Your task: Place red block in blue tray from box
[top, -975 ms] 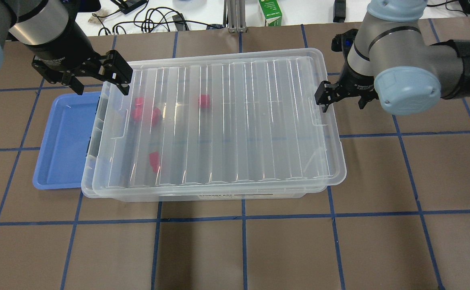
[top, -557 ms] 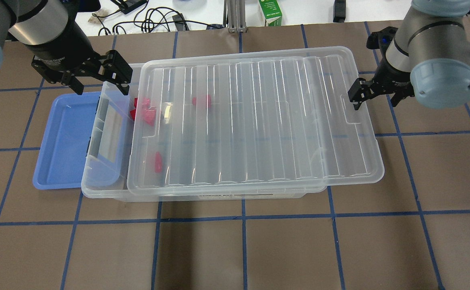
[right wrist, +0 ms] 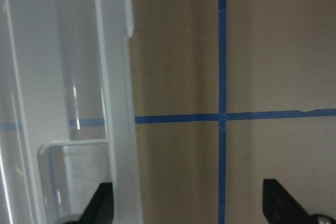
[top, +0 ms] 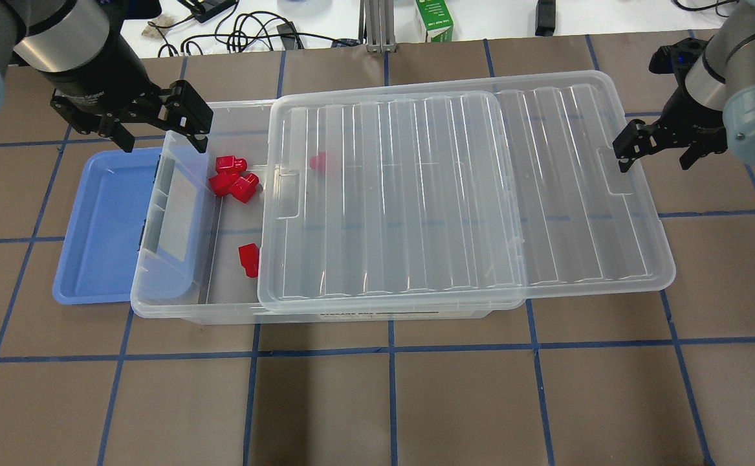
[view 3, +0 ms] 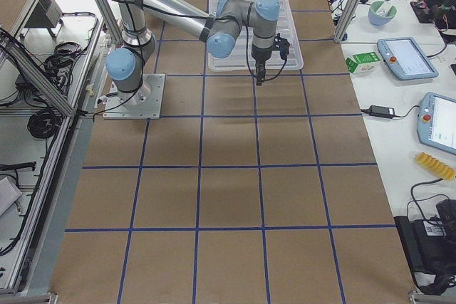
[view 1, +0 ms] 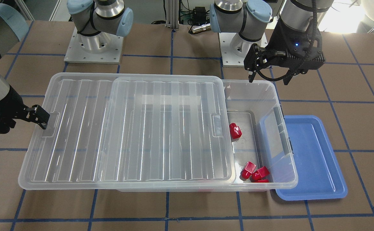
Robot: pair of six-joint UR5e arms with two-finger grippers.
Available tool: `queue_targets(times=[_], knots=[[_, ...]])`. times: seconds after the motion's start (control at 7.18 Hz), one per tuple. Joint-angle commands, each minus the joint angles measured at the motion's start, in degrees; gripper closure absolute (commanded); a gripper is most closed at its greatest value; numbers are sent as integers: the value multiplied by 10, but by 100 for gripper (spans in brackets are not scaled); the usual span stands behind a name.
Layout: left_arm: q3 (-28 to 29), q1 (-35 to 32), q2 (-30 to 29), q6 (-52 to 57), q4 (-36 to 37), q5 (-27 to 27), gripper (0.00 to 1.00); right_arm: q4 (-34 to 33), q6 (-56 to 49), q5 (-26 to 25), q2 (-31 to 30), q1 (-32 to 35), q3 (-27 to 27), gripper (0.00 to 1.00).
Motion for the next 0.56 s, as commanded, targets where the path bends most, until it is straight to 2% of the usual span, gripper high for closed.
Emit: queue_targets(times=[0.0,0.42], knots=[[0,0,0,0,0,0,0,0,-5,-1,1,-22,0,0],[-14,0,-18,2,1,-1,0,2,-5,3,-6,-30,0,0]])
